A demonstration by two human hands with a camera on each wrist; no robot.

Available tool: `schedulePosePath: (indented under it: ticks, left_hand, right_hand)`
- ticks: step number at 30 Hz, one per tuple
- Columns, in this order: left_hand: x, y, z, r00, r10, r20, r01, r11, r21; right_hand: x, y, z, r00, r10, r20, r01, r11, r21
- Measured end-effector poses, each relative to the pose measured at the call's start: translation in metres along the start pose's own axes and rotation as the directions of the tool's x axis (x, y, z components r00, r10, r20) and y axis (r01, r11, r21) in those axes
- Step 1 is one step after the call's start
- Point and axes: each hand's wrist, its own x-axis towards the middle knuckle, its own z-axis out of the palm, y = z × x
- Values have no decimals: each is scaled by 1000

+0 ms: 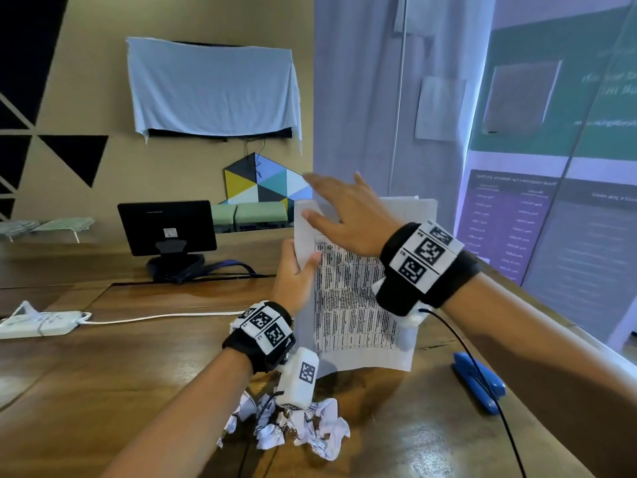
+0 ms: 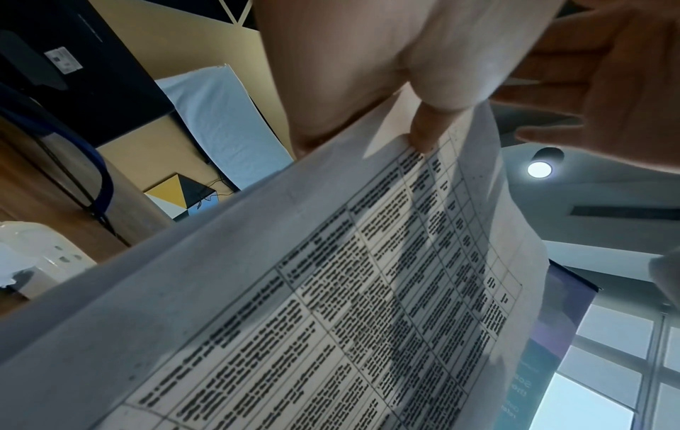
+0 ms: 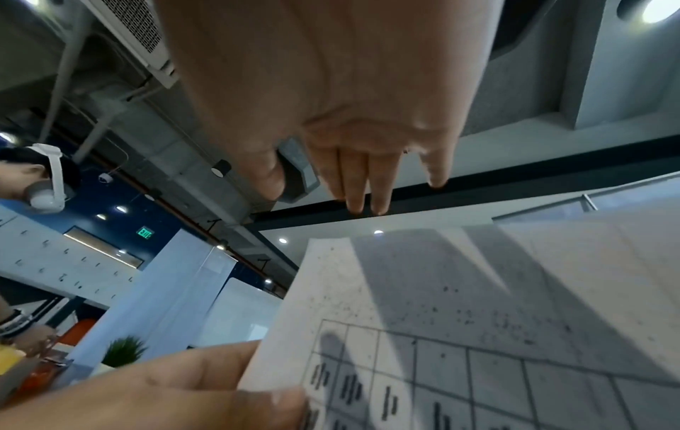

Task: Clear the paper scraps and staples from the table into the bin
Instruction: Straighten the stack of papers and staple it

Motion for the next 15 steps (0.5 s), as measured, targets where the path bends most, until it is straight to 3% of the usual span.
schedulePosePath:
  ticks: [11,15]
  left_hand:
    - [2,-2,-2,999,35,31,-34,999,-29]
    - [3,-5,-2,998,66,14,-66,998,-8]
  right_hand:
    - [3,1,2,1000,-15,21,13,996,90]
    - [4,-1,3,988,-66,143,72,997,-39]
